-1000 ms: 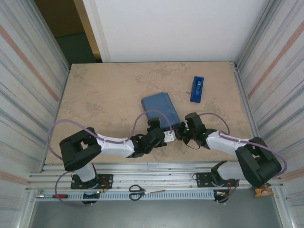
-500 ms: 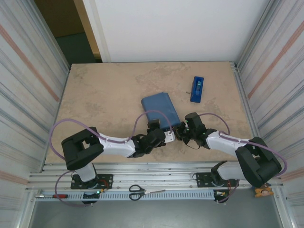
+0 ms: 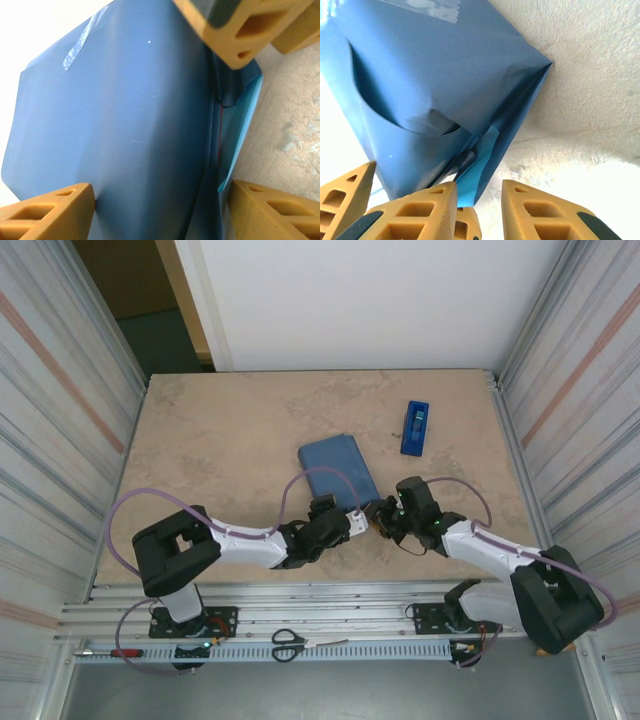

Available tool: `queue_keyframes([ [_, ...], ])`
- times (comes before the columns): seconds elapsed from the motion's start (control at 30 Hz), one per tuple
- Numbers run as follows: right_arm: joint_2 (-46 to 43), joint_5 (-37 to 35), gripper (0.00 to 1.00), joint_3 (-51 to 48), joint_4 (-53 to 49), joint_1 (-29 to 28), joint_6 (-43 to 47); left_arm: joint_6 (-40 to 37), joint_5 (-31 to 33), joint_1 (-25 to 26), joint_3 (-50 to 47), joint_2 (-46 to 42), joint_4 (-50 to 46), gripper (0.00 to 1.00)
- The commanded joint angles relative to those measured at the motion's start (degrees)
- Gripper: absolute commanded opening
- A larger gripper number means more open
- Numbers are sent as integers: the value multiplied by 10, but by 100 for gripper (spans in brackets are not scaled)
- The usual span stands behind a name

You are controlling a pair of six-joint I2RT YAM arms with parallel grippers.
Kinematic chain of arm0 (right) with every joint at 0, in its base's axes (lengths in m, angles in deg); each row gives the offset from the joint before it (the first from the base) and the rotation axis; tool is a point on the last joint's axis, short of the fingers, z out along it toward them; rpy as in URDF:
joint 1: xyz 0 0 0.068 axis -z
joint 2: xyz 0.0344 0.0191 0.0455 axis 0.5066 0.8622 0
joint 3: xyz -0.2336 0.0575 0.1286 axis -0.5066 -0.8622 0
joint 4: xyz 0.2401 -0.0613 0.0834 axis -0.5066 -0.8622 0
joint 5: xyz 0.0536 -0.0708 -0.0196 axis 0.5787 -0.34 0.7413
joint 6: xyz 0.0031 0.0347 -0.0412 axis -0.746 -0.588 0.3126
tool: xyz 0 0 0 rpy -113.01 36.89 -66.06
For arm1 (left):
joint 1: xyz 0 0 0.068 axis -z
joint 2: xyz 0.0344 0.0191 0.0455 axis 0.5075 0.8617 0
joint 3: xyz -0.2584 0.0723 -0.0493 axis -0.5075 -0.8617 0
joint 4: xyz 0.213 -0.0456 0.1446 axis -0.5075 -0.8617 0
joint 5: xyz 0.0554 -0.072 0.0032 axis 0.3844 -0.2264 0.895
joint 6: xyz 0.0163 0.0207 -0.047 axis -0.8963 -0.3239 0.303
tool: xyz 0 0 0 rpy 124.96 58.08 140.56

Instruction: Wrap the gift box in paper

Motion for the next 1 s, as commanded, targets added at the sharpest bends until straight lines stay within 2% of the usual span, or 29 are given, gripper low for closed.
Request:
queue_keyframes([
  [0.0, -35, -21, 29, -14, -49, 10, 25, 31, -5, -5, 9, 4, -23, 69],
  [0.1, -57, -25, 23, -32, -56, 16, 28, 40, -5, -7, 6, 0, -25, 69],
  [0.2, -64, -18, 14, -48, -48, 17, 27, 48, -2, -8, 3, -2, -28, 68],
  [0.43, -13, 15, 0, -63, 37, 10, 15, 57, -3, -8, 0, -4, -34, 68],
  [0.7, 85, -6, 0, -35, 153, -29, -24, 67, -4, -9, 2, -6, -40, 68],
  [0.97, 84, -42, 0, -32, 165, -33, -39, 77, -11, -17, -6, -23, -43, 68],
])
